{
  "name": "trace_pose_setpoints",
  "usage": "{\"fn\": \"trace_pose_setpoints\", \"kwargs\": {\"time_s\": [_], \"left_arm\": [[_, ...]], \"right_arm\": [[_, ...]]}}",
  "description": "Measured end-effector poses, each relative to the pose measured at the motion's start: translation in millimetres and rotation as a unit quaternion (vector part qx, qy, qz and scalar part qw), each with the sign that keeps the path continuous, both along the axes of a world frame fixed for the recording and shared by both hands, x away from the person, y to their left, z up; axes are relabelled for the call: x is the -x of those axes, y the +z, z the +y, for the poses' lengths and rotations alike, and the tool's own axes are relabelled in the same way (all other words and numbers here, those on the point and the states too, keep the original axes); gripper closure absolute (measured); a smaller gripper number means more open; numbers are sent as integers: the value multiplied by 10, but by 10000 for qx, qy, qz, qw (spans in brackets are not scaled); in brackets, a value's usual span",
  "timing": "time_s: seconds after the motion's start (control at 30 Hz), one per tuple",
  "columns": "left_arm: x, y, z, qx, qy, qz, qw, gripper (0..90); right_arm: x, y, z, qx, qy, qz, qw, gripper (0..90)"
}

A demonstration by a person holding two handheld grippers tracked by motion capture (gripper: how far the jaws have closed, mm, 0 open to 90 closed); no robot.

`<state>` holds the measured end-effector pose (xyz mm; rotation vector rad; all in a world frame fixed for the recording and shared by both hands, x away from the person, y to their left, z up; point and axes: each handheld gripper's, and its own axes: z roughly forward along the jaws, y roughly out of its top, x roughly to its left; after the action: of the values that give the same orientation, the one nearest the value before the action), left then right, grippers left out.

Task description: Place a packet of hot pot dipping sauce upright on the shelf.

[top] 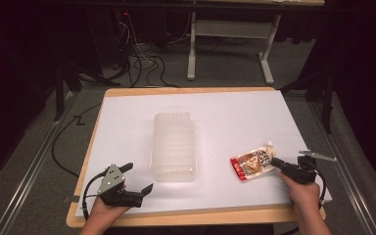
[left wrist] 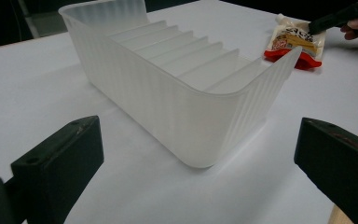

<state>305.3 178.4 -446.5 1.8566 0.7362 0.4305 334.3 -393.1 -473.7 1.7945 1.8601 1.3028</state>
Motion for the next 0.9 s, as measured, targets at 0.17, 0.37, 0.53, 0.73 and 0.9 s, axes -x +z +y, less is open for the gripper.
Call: {"fn": "trace_pose_setpoints", "kwargs": {"time_s": [0.17,0.37,0.53,0.73,0.9], "left_arm": [[4,0,-2,-6,-5,-4,10000,18],[8,6,-1,0,8,-32,10000,18],[7,4,-8,-17,-2,-22,10000,21],[14,11,1,-6,6,-49,10000,21],[19,14,2,-6,8,-64,10000,21]], "right_arm": [[42,115,64,143,101,-388,9991,890],[109,264,156,182,348,-978,9944,893],[164,416,293,255,575,-1364,9887,899],[226,560,509,293,839,-1726,9810,900],[256,625,652,331,1005,-1867,9767,900]]}}
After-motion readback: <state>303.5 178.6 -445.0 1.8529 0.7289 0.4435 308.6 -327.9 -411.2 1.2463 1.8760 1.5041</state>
